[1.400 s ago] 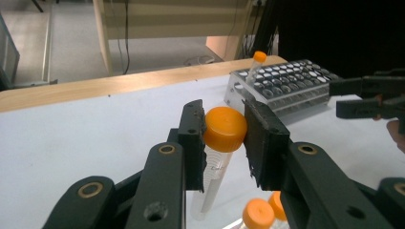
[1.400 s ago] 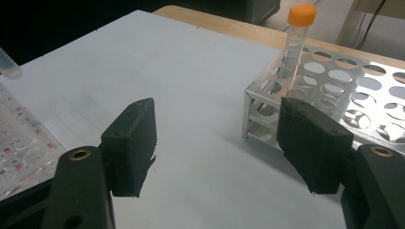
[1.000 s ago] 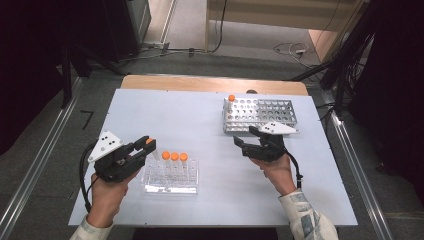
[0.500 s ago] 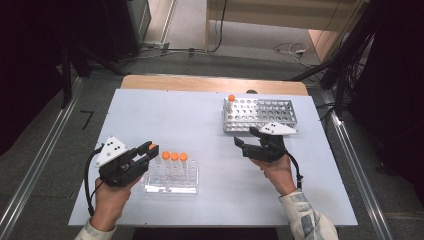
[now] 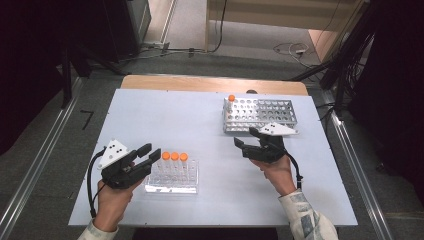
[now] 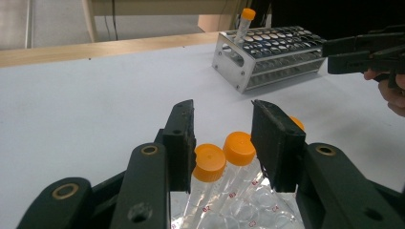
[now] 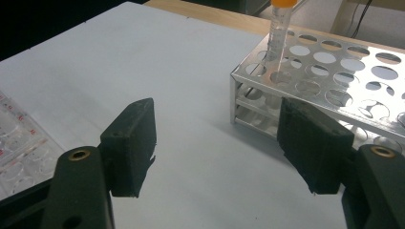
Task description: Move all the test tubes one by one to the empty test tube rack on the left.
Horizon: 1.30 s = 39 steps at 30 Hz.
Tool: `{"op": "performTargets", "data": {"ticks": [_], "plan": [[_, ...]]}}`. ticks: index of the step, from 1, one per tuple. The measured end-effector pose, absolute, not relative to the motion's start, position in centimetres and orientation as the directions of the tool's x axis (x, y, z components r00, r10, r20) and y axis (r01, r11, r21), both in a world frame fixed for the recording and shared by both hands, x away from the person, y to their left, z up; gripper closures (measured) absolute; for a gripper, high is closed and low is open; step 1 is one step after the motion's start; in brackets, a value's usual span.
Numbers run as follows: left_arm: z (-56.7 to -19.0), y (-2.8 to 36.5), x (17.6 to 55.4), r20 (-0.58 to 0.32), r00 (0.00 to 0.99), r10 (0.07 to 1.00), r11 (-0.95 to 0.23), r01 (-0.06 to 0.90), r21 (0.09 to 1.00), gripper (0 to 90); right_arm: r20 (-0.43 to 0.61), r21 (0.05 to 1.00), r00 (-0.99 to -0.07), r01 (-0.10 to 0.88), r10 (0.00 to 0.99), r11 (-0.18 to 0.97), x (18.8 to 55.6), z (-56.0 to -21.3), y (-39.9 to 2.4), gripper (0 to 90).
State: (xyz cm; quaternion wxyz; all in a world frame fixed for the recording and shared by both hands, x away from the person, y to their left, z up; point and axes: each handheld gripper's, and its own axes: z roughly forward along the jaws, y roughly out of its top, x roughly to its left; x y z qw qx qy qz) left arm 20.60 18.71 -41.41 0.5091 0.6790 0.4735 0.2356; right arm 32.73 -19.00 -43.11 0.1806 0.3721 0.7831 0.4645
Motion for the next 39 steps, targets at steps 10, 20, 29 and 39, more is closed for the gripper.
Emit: {"op": "performTargets", "data": {"ticks": [10, 20, 29, 39], "plan": [[-41.4, 18.7, 20.9, -0.182, 0.437, 0.881, -0.005, 0.393, 0.92, 24.3, 0.057, 0.87, -0.632, 0.411, 0.773, 0.271, 33.2, -43.2, -18.9, 29.5], [-41.5, 18.8, 21.1, -0.18, 0.424, 0.888, -0.003, 0.397, 0.918, 20.1, 0.025, 0.871, -0.578, 0.413, 0.815, 0.266, 35.3, -43.7, -17.1, 30.4], [-41.5, 18.9, 21.0, -0.177, 0.426, 0.887, -0.006, 0.395, 0.919, 20.1, -0.007, 0.868, -0.555, 0.409, 0.832, 0.28, 37.2, -43.9, -15.3, 32.8], [-41.4, 19.1, 21.0, -0.183, 0.419, 0.889, 0.008, 0.387, 0.922, 19.8, -0.012, 0.862, -0.516, 0.428, 0.857, 0.27, 39.4, -44.1, -14.8, 34.6]]}}
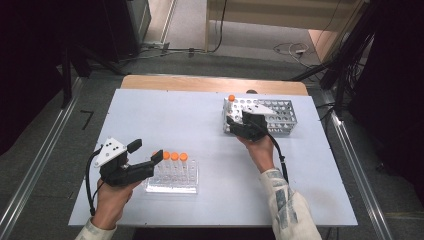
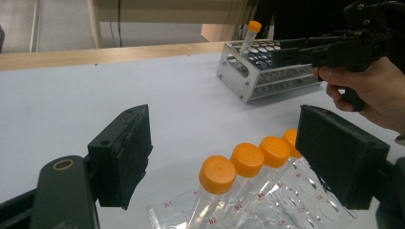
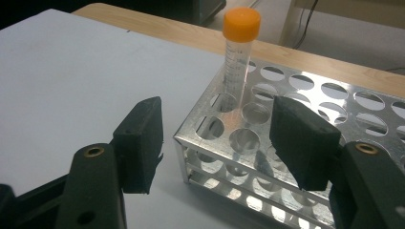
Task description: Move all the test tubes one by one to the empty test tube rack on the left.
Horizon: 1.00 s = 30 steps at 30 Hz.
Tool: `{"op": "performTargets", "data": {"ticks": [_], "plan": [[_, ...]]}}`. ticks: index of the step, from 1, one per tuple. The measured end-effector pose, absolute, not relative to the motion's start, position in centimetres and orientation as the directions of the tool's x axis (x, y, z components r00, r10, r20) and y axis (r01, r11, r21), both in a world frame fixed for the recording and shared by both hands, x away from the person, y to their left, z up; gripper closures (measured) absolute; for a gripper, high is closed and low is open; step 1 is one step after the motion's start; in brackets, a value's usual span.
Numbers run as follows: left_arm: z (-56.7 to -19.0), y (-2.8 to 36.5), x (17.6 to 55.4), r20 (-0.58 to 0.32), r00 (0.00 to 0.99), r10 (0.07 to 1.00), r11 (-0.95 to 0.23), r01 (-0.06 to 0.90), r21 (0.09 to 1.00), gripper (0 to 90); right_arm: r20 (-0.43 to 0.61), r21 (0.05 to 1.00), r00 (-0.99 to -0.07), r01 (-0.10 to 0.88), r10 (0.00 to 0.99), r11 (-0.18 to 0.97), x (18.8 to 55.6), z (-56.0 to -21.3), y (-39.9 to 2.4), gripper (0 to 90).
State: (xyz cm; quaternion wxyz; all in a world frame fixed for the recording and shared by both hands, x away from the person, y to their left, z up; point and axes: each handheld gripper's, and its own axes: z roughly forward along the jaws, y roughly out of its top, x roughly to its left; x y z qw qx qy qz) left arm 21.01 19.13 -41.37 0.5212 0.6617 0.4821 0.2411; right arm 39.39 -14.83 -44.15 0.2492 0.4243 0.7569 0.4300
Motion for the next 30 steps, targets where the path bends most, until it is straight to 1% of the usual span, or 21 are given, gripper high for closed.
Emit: {"op": "performTargets", "data": {"ticks": [10, 21, 30], "plan": [[-41.4, 19.2, 21.0, -0.184, 0.418, 0.889, 0.009, 0.387, 0.922, 19.9, -0.019, 0.863, -0.496, 0.43, 0.868, 0.265, 40.4, -44.1, -14.5, 36.0], [-41.3, 19.3, 21.0, -0.186, 0.417, 0.89, 0.012, 0.385, 0.923, 19.9, -0.029, 0.861, -0.488, 0.432, 0.872, 0.27, 41.3, -44.2, -14.2, 39.5], [-41.3, 19.5, 21.0, -0.19, 0.416, 0.889, 0.017, 0.384, 0.923, 20.0, -0.048, 0.869, -0.484, 0.411, 0.874, 0.275, 42.2, -44.2, -13.4, 47.0]]}}
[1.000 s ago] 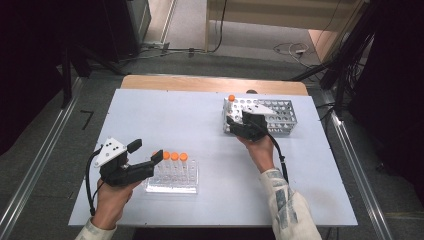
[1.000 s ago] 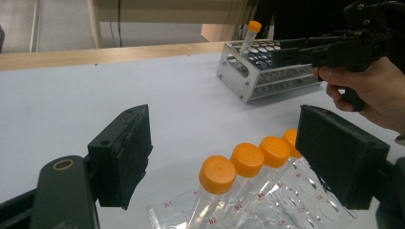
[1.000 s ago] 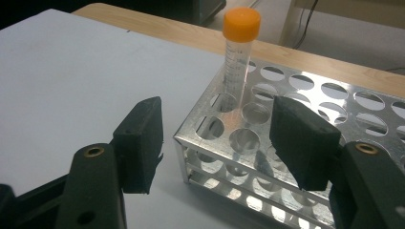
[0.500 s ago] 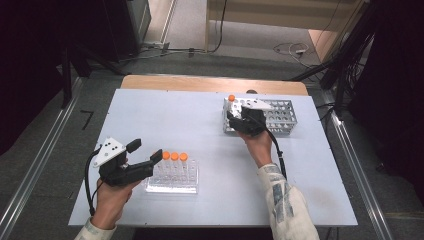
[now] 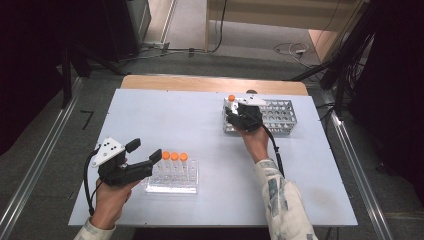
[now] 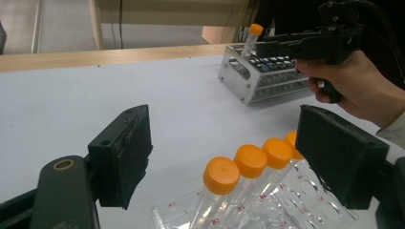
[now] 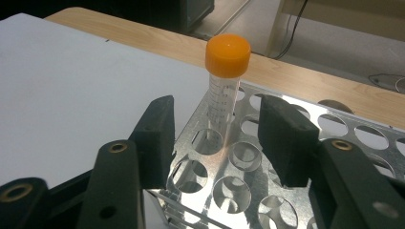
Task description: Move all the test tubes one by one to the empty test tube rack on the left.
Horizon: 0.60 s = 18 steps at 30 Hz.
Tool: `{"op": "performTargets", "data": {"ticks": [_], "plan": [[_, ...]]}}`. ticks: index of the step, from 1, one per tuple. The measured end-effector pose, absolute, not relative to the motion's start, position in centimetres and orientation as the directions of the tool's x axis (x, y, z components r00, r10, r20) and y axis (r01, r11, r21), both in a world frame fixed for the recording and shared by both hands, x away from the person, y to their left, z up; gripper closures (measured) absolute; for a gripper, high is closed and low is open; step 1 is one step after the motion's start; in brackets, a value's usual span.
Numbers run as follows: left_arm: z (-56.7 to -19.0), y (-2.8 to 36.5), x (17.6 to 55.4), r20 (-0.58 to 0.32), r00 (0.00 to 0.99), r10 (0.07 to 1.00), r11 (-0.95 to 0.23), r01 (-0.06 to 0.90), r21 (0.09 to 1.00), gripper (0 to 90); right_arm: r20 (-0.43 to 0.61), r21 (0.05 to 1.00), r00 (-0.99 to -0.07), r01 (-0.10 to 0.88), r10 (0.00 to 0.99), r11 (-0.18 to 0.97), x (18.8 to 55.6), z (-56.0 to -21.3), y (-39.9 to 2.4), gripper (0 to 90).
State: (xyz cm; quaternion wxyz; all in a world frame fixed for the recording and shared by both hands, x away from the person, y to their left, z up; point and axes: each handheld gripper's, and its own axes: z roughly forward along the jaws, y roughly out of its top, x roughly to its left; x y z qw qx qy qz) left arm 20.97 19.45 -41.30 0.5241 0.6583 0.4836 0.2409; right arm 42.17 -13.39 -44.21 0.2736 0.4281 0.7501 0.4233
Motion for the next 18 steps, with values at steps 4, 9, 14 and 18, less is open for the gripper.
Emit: {"op": "performTargets", "data": {"ticks": [4, 9, 14, 18], "plan": [[-41.3, 19.5, 21.0, -0.191, 0.417, 0.889, 0.019, 0.384, 0.923, 20.0, -0.045, 0.866, -0.475, 0.419, 0.879, 0.271, 42.7, -44.3, -13.1, 49.5], [-41.2, 19.6, 20.9, -0.194, 0.416, 0.888, 0.023, 0.383, 0.924, 20.1, -0.044, 0.867, -0.471, 0.42, 0.881, 0.268, 43.4, -44.2, -12.7, 53.0], [-41.3, 19.6, 20.9, -0.194, 0.417, 0.888, 0.022, 0.384, 0.923, 20.1, -0.035, 0.863, -0.46, 0.433, 0.887, 0.259, 43.9, -44.3, -12.4, 56.7], [-41.3, 19.6, 21.0, -0.193, 0.418, 0.888, 0.02, 0.384, 0.923, 20.1, -0.034, 0.862, -0.461, 0.436, 0.887, 0.259, 44.2, -44.4, -12.1, 58.9]]}}
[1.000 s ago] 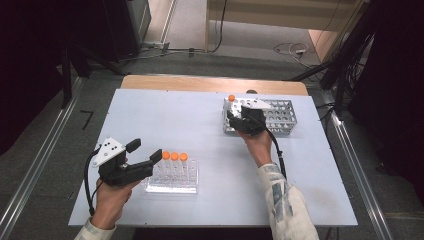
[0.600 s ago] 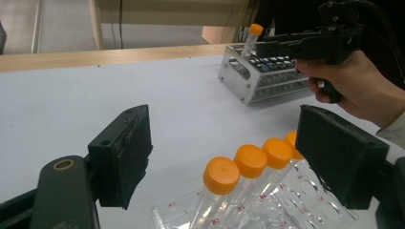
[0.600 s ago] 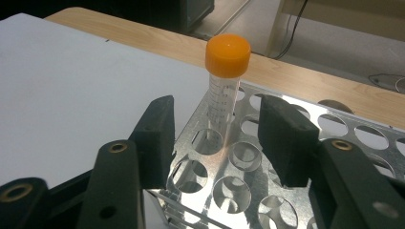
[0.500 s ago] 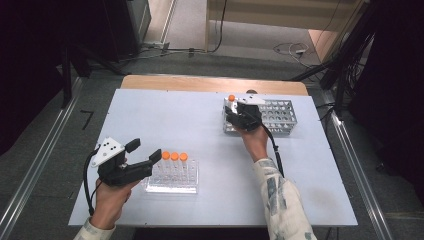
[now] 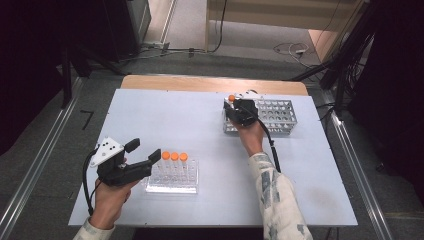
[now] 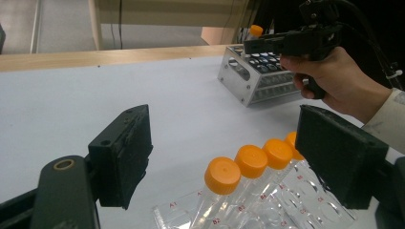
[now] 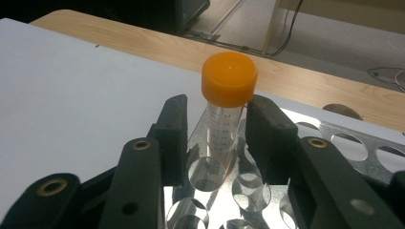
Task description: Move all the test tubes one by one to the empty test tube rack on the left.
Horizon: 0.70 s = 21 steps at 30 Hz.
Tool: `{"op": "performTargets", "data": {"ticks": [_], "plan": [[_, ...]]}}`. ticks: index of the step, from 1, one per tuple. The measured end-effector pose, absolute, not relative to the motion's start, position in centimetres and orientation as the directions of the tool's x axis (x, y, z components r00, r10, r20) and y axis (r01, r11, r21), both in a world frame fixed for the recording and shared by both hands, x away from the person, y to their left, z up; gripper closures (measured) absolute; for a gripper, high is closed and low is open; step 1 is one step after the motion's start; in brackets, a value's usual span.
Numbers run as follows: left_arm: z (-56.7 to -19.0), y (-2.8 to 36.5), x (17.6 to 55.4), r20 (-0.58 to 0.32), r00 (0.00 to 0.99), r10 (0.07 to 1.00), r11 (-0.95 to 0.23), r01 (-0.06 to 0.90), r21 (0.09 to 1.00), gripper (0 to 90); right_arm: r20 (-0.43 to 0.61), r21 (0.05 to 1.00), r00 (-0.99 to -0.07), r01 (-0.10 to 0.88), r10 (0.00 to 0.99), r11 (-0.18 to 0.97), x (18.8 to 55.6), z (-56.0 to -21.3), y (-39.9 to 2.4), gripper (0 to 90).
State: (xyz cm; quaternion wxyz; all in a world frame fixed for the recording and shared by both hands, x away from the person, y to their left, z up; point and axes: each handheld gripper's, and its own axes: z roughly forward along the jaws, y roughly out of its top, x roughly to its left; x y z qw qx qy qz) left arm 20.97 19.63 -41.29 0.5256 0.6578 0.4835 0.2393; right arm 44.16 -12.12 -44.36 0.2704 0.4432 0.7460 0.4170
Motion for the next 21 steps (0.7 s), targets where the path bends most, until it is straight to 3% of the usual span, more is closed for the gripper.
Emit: {"op": "performTargets", "data": {"ticks": [13, 21], "plan": [[-41.27, 19.64, 20.92, -0.194, 0.419, 0.887, 0.021, 0.383, 0.923, 20.1, -0.029, 0.856, -0.437, 0.453, 0.899, 0.248, 44.57, -44.49, -11.93, 70.9], [-41.23, 19.71, 20.9, -0.196, 0.416, 0.888, 0.026, 0.381, 0.924, 20.1, -0.028, 0.868, -0.438, 0.436, 0.899, 0.239, 44.33, -43.9, -12.14, 71.6]]}}
